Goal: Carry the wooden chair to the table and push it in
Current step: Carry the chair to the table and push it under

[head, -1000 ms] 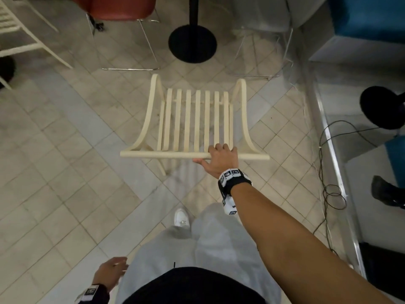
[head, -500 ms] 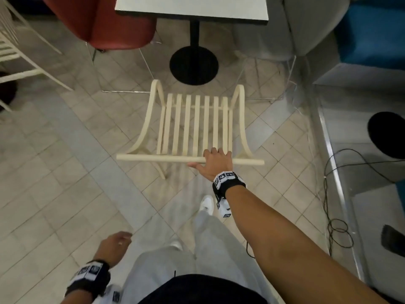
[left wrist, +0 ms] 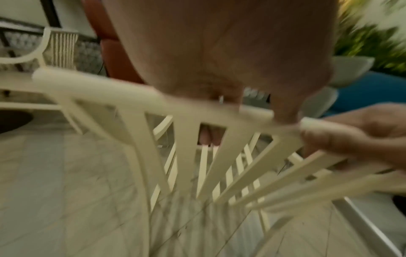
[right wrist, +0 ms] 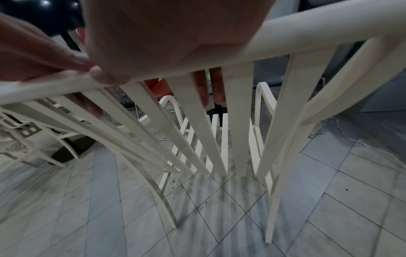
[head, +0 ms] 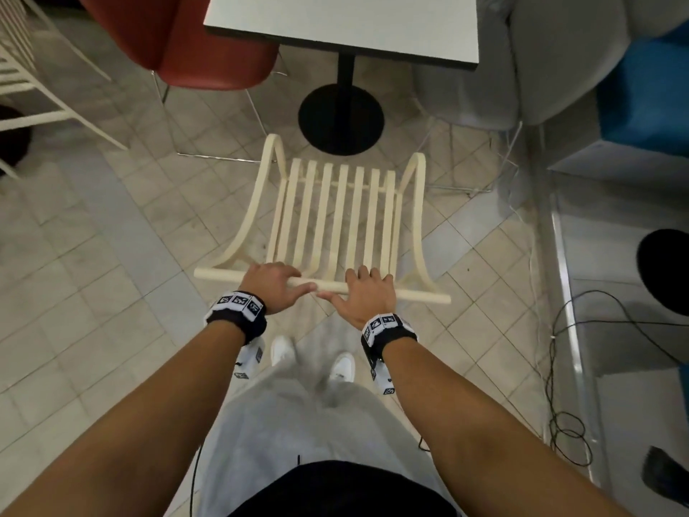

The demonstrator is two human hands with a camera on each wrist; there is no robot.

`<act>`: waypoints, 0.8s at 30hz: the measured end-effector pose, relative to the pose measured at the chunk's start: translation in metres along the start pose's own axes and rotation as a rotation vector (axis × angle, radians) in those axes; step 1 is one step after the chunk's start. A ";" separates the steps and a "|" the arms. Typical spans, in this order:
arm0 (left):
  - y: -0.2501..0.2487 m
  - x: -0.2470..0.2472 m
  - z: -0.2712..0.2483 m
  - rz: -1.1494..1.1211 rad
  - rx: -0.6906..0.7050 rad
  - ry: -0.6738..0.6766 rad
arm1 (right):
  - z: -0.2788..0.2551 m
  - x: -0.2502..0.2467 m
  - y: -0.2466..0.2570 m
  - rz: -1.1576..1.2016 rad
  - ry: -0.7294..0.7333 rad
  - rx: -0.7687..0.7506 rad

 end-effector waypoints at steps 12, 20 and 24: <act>0.002 -0.030 0.049 0.238 0.337 -0.266 | 0.054 -0.012 -0.012 -0.019 -0.025 -0.006; 0.016 -0.076 0.139 0.221 0.345 -0.208 | 0.150 -0.037 -0.023 -0.091 -0.014 0.006; 0.016 -0.091 0.173 0.206 0.319 -0.170 | 0.184 -0.042 -0.033 -0.103 0.003 0.077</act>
Point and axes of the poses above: each hand's wrist, its own z-axis towards the middle knuckle, its own x-axis out of the palm, y = z × x, the point moved 9 cm from there along z, towards the middle knuckle, and after that the axes turned 5 degrees about -z, right-handed, at the moved point
